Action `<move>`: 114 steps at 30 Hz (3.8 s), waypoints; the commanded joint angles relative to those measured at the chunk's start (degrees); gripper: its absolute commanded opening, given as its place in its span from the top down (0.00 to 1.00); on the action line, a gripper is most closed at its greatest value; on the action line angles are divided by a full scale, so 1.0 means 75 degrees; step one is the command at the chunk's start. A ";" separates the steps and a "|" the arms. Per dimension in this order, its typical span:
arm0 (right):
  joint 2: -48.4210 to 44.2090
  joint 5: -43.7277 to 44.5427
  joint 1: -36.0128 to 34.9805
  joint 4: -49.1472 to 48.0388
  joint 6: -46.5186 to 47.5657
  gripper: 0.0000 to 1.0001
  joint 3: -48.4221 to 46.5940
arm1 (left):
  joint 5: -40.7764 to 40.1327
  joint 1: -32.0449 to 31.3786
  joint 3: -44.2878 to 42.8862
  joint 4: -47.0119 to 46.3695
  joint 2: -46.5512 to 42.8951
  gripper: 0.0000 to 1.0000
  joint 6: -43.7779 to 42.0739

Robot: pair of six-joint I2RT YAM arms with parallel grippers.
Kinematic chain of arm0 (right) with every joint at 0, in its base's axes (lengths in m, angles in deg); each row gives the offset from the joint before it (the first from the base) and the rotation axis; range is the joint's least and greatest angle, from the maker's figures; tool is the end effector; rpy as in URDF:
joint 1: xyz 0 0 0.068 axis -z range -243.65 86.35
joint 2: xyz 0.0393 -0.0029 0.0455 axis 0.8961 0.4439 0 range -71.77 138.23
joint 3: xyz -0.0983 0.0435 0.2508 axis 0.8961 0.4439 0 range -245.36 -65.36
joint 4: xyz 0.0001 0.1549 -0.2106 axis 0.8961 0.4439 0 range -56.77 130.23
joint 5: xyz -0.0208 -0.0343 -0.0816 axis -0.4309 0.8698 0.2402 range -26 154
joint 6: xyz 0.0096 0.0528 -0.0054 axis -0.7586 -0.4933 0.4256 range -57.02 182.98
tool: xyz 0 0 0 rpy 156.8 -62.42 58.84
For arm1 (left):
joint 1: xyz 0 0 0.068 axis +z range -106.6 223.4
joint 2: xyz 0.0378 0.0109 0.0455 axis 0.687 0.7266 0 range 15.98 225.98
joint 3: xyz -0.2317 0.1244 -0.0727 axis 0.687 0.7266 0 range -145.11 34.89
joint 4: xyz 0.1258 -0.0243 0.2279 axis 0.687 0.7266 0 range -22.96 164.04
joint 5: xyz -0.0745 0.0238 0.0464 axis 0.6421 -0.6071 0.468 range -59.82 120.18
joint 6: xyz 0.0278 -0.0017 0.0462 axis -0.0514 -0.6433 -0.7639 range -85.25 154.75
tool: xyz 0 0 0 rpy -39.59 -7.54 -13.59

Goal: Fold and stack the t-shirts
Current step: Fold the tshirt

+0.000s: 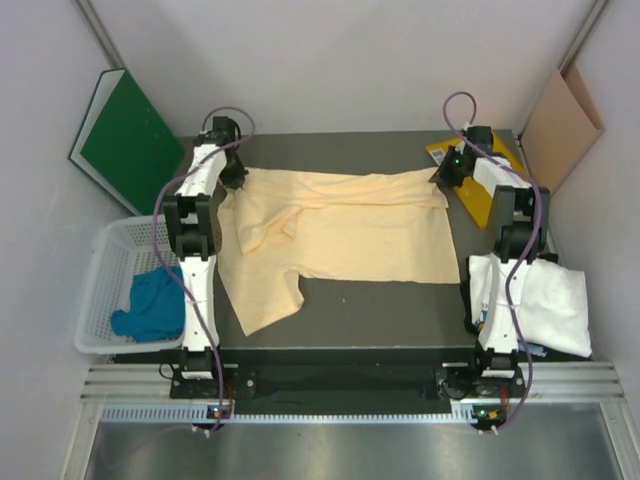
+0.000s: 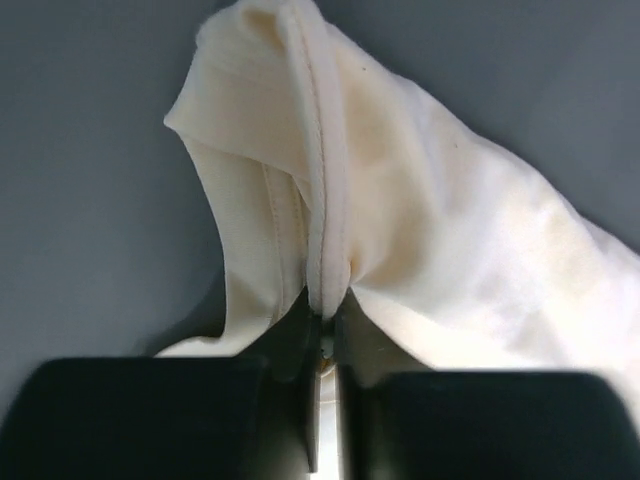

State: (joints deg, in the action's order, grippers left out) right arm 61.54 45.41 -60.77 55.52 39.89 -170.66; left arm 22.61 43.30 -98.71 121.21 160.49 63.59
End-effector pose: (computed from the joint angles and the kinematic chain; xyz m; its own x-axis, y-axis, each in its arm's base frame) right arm 0.5144 -0.0143 0.1606 -0.7680 0.4108 -0.4914 0.1580 0.8651 0.4761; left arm 0.5330 0.0037 0.1802 -0.7685 -0.4768 -0.4267 -0.4845 0.8692 -0.0986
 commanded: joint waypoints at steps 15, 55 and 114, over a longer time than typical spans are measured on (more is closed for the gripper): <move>-0.4883 0.0779 -0.0043 0.0320 0.0383 0.00 0.3725 | 0.1081 -0.1228 0.5561 -0.2126 -0.5682 0.01 -0.1266; -0.3338 0.1026 0.0050 0.3439 0.1216 0.69 0.4454 | 0.0647 -0.4956 0.9880 -0.0497 -0.5675 0.21 -0.0436; -0.3853 -0.0112 0.0062 0.3909 0.1438 0.53 0.4382 | -0.5213 -0.3057 0.0774 0.3535 -0.1432 1.00 -0.0716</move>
State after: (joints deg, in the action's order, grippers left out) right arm 38.03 44.62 -60.38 85.11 49.33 -140.67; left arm -14.70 20.06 -91.17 143.94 149.67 58.65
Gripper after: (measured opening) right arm 0.475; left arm 0.026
